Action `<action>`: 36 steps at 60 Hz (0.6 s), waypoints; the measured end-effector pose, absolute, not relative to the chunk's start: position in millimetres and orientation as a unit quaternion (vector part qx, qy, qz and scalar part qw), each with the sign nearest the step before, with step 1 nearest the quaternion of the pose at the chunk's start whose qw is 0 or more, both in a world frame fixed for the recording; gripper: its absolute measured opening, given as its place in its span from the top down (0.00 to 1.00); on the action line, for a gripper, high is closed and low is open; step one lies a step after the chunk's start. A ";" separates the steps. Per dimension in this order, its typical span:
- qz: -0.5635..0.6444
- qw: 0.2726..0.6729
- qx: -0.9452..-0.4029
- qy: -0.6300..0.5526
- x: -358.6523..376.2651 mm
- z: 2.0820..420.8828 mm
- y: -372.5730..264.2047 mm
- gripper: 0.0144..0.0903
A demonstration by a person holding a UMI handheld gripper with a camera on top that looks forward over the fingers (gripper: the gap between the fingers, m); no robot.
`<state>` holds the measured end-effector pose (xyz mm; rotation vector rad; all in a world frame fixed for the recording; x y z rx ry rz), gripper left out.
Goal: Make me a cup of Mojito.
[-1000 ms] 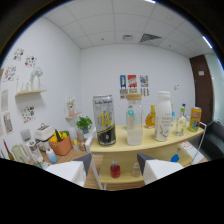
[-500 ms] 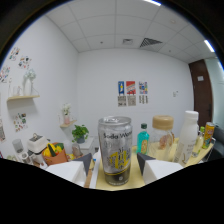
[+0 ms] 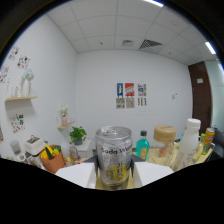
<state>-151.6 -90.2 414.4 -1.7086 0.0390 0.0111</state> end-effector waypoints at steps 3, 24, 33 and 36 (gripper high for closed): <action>0.005 0.655 -0.756 0.013 -152.1 414.4 -90.8 0.52; 0.037 0.675 -0.737 0.005 -142.9 441.7 -154.8 0.52; 0.045 0.669 -0.741 0.012 -123.0 415.9 -197.7 0.52; 0.040 0.661 -0.749 0.019 -113.6 397.6 -206.7 0.52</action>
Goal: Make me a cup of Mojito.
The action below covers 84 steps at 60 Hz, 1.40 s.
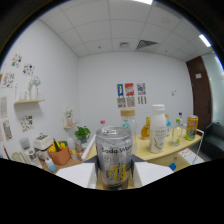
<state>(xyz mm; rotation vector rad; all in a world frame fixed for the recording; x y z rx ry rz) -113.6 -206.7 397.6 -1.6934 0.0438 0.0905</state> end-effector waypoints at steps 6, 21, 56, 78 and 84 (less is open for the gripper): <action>0.036 0.642 -0.765 0.029 -95.3 348.8 -215.1 0.52; 0.043 0.599 -0.797 0.068 -58.0 224.1 -219.5 0.52; 0.373 0.497 -0.703 0.345 -41.6 189.7 -211.9 0.53; 0.599 0.373 -0.466 0.534 -22.8 222.1 -207.2 0.52; 0.658 0.325 -0.370 0.569 -15.4 226.2 -205.5 0.53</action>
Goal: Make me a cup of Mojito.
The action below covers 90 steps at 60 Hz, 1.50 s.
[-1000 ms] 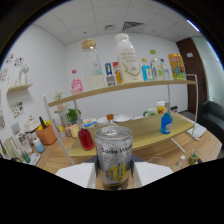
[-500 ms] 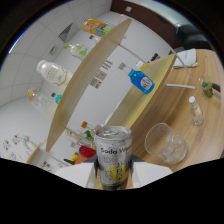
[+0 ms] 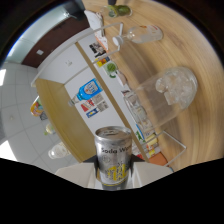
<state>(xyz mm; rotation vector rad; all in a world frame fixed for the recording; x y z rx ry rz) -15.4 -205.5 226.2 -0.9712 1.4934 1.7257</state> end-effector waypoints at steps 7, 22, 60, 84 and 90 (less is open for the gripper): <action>0.683 0.298 -0.315 0.587 -6.0 227.3 -206.3 0.52; 0.688 0.291 -0.310 0.588 -3.5 234.6 -204.5 0.52; 0.123 0.655 -0.736 0.121 -48.1 243.8 -201.6 0.52; 0.026 0.599 -0.799 0.041 -78.4 112.7 -191.0 0.52; 0.026 0.598 -0.800 0.040 -80.3 100.8 -189.5 0.52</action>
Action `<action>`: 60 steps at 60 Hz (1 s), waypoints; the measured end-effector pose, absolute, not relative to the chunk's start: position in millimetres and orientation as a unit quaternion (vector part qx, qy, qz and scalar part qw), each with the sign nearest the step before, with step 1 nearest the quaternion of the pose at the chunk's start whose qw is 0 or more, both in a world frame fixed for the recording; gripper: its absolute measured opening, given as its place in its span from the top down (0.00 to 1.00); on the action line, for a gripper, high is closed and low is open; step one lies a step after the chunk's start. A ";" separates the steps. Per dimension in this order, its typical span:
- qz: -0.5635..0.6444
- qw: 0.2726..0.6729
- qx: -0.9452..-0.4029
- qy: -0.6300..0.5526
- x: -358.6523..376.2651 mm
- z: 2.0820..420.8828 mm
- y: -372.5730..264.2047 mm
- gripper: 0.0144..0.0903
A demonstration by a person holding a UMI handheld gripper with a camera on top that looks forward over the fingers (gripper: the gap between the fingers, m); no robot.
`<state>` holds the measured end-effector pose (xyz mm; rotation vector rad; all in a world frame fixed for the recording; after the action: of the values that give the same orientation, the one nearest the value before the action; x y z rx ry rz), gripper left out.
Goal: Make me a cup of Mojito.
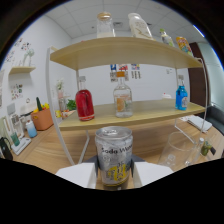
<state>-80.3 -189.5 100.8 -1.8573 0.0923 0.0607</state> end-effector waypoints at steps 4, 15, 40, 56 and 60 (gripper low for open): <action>0.026 0.593 -0.803 0.041 -80.4 94.4 -190.3 0.52; 0.017 0.597 -0.801 0.030 -84.3 84.5 -194.0 0.51; 0.003 0.572 -0.820 0.015 -87.0 68.1 -211.1 0.33; -0.008 0.541 -0.841 0.006 -91.2 114.3 -247.3 0.07; -0.005 0.540 -0.842 -0.008 -97.1 131.8 -261.0 0.06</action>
<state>-97.1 -261.0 131.8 -2.0014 -0.0190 -0.0130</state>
